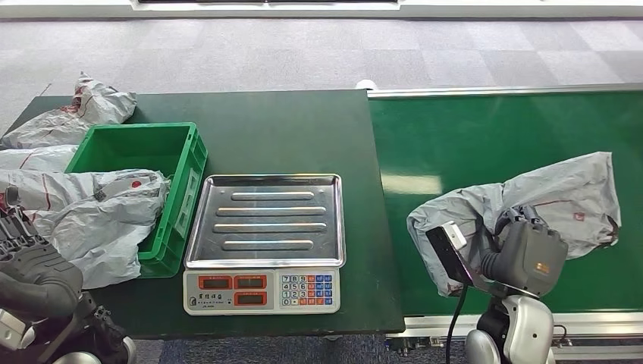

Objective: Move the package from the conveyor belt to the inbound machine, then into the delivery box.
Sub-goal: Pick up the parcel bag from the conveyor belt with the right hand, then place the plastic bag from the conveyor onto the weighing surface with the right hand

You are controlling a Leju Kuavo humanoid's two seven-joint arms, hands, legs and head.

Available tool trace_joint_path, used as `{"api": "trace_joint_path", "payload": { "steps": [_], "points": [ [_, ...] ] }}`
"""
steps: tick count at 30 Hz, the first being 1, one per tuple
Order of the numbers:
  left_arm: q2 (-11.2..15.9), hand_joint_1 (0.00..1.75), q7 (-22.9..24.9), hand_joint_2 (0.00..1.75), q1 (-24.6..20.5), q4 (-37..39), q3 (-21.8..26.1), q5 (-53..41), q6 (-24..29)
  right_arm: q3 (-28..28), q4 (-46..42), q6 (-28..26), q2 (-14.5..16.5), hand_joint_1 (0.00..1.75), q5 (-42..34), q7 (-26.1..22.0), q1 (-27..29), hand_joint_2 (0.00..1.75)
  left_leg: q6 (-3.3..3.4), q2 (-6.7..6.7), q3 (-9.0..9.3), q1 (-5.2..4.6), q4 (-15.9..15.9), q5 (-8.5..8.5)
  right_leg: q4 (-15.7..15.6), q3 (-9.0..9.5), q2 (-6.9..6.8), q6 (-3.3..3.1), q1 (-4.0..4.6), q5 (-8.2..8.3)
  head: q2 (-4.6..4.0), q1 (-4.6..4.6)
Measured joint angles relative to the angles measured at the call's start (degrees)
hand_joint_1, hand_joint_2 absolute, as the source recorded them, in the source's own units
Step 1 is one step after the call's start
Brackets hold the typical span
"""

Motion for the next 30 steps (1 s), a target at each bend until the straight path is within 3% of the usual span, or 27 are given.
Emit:
{"api": "trace_joint_path", "payload": {
  "steps": [9, 17, 19, 21, 24, 27, 30],
  "points": [
    [0.0, 0.00, -0.2, 0.00, 0.0, 0.0, 0.0, 0.1, 0.0, 0.1, -0.1, -0.8, 0.0, 1.75, 0.1, -0.5, 0.0, 1.75, 0.00, 0.00, 0.00, 0.00, 0.0, 0.00, 0.0, 0.00, 0.00, 0.00, 0.00, 0.00, 0.00, 0.00],
    [0.0, 0.00, -2.1, 0.00, 0.2, 0.5, 0.0, 1.9, 0.0, 3.3, -0.8, -2.4, 0.0, 1.75, -2.8, -5.1, -3.4, 1.75, 0.00, 0.03, -0.03, 0.00, 0.0, 0.01, 0.0, 0.00, 0.02, 0.00, 0.00, 0.01, 0.00, 0.00],
    [0.0, 0.00, -2.3, 0.00, -0.1, 0.9, -0.2, 2.5, -0.1, 5.3, 0.2, -2.9, 0.0, 1.75, -5.7, -7.9, -6.3, 1.75, -0.03, 0.06, -0.03, 0.00, 0.0, 0.05, 0.0, -0.01, 0.07, -0.02, 0.00, 0.05, 0.00, 0.00],
    [0.0, 0.00, -2.6, 0.00, -1.1, 1.7, -0.6, 3.2, -0.2, 8.1, 3.2, -3.6, 0.3, 1.75, -10.1, -13.7, -11.0, 1.75, -0.05, 0.10, -0.26, 0.02, 0.0, 0.09, 0.0, 0.02, 0.14, -0.03, 0.02, 0.11, 0.00, 0.01],
    [0.1, 0.00, -3.0, 0.00, -4.3, 4.2, -1.8, 4.8, 0.1, 15.9, 14.4, -4.2, 3.9, 1.75, -15.9, -23.2, -22.1, 1.75, -0.18, 0.41, -0.36, 0.06, -0.1, 0.24, 0.1, -0.21, 0.50, -0.16, 0.05, 0.34, 0.00, -0.01],
    [0.1, 0.00, -3.2, 0.00, -6.9, 6.4, -3.1, 5.6, 0.7, 24.8, 26.5, -6.8, 8.7, 1.75, -17.4, -24.0, -31.4, 1.75, -0.32, 0.32, -0.14, 0.11, -0.1, 0.60, 0.1, -0.50, 0.52, -0.24, 0.07, 0.60, 0.00, -0.05],
    [0.3, 0.00, -3.5, 0.00, -7.2, 7.4, -3.4, 6.1, 1.1, 29.0, 32.6, -6.4, 10.6, 1.75, -17.8, -22.5, -36.2, 1.75, -0.37, -0.03, -0.31, 0.15, -0.1, 0.71, 0.2, -0.51, 0.20, -0.25, 0.14, 0.62, 0.00, -0.04]
  ]
}}
